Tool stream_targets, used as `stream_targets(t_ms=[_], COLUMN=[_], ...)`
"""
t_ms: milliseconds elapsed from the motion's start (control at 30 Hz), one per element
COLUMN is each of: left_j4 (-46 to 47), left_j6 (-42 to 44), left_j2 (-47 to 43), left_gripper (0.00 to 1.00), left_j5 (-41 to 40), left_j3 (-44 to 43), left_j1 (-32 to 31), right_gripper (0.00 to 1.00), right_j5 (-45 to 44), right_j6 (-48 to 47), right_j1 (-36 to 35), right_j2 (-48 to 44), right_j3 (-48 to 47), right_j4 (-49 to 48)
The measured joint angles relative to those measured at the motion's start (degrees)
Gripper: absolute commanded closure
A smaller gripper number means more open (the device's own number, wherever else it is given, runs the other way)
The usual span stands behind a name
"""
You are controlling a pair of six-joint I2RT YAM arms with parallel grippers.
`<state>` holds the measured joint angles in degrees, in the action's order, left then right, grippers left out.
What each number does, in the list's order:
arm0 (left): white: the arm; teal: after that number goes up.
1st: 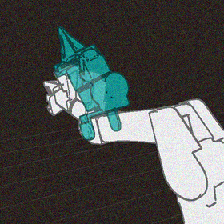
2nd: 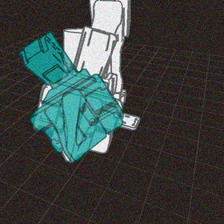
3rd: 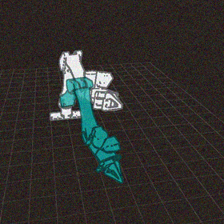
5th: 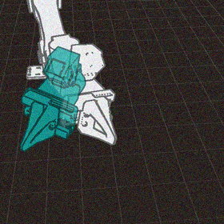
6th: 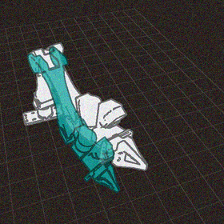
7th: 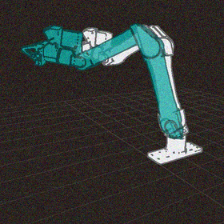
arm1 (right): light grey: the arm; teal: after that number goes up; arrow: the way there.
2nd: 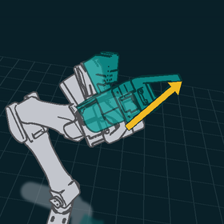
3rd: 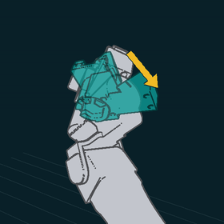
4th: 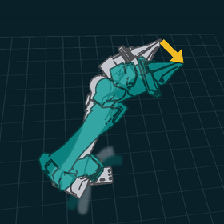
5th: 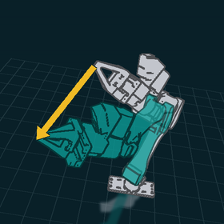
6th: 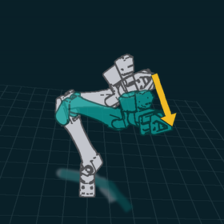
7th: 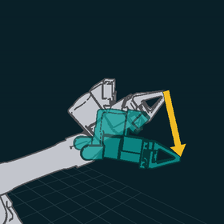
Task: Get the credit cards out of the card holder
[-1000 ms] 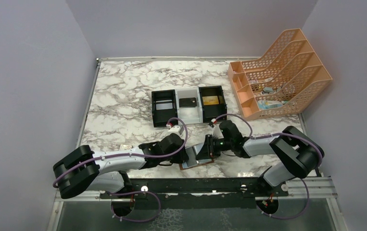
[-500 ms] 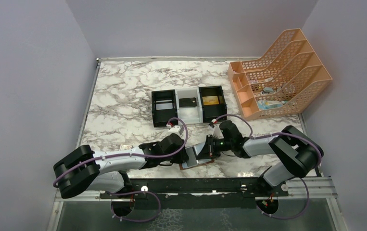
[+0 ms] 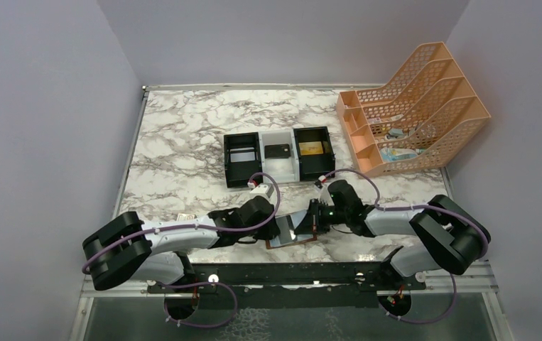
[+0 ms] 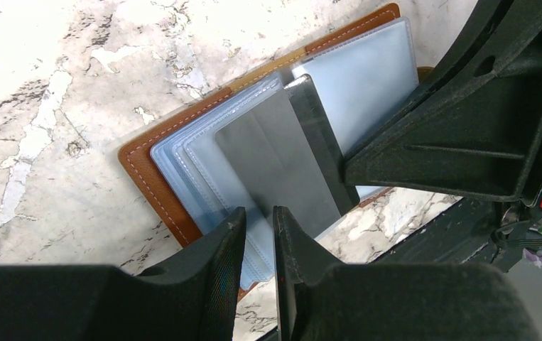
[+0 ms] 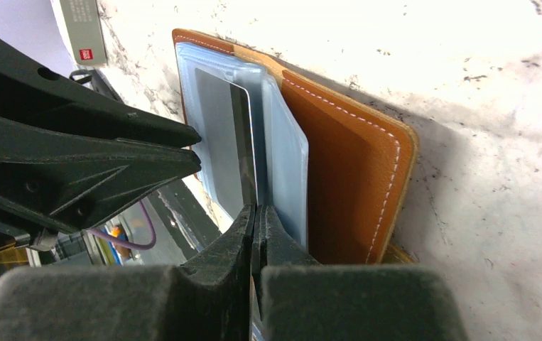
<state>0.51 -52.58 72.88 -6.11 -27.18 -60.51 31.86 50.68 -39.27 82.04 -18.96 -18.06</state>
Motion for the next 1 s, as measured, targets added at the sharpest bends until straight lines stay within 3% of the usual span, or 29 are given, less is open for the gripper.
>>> stream_targets(t_ms=[267,467,700,833,1000], left_j4=[-0.83,-4.42,-7.72,-4.74,2.12], left_j6=[0.0,0.31,1.84,2.43,2.4], left_j2=[-2.4,-5.01,-7.82,-7.89,-3.96], left_gripper=[0.75,0.6,0.52,0.54,0.65], left_j5=[-1.29,-2.93,-3.48,-2.05,1.51], left_j3=[1.38,1.46,0.79,0.24,0.46], left_j1=[-0.02,-0.02,0.0,0.0,0.0], right_gripper=[0.99,0.99,0.99,0.98,0.95], right_j5=[-1.42,-1.62,-0.94,-0.66,-0.44], right_j6=[-0.85,-1.01,-0.9,-0.76,-0.74], right_j1=[0.0,0.02,0.26,0.26,0.26], right_j2=[-2.16,-3.58,-2.27,-2.05,-2.05], right_j3=[0.02,0.33,0.94,1.03,1.03], right_j4=[2.19,2.64,1.7,1.38,1.22])
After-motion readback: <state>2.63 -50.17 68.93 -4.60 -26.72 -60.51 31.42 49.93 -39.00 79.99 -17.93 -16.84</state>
